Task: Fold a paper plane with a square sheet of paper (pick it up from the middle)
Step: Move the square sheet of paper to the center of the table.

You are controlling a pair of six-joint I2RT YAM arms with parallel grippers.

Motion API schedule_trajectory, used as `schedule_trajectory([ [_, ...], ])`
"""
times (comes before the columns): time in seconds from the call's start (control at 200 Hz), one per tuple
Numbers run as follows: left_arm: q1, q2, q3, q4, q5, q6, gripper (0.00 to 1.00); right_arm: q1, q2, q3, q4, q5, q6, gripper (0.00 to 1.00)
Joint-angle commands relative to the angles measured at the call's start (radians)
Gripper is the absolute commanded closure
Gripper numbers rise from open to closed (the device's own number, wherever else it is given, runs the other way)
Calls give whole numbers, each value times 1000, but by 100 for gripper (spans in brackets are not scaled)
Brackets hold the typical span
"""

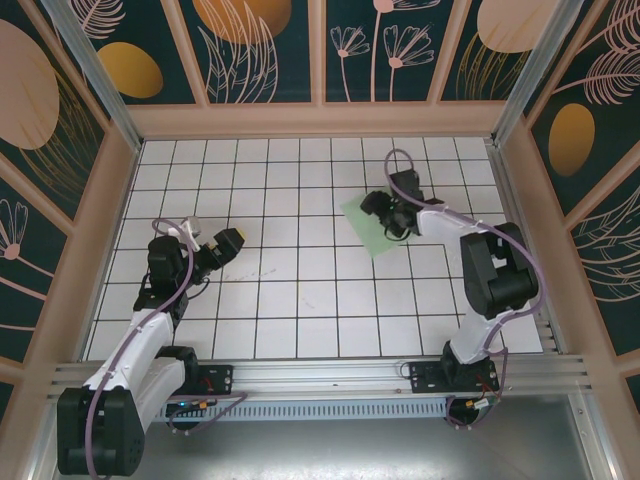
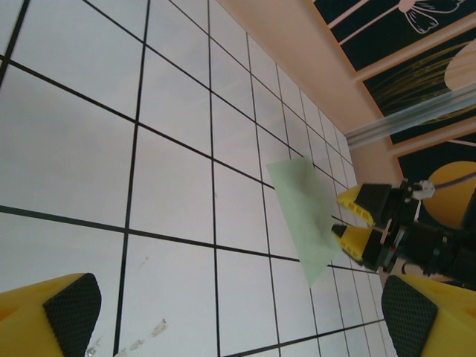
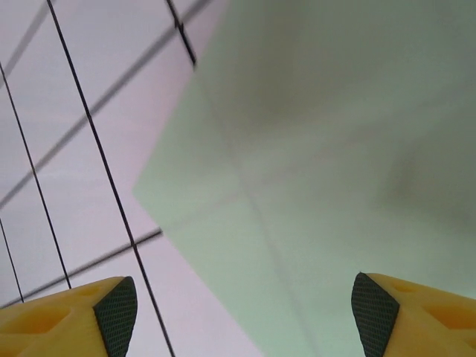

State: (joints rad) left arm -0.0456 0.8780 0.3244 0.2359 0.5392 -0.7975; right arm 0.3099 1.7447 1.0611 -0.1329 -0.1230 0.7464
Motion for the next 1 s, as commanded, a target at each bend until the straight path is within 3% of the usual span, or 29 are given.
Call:
schedule_trajectory([
  [0.0,-4,16,-22,56,57,-33,1,-99,13,30,-62,-40,-165,22],
  [0.165,-35,58,-4,56,60,-32,1,-161,110,88,-69,-116,-254,23],
  [0.495,-109,116,35,30,44,-5,1,-132,134,18,-99,-70,-215,26],
  [0.595,-120,116,42,25,41,0,1,-90,72,-80,-97,-17,-94,25],
  [0.696,-127,118,40,25,27,-3,1,-8,-12,-199,-97,38,149,25],
  [0.916,-134,128,48,9,18,-10,1,296,-242,-431,-23,130,716,22],
  [0.996,-137,128,53,0,21,-2,1,360,-317,-417,-31,149,738,22],
])
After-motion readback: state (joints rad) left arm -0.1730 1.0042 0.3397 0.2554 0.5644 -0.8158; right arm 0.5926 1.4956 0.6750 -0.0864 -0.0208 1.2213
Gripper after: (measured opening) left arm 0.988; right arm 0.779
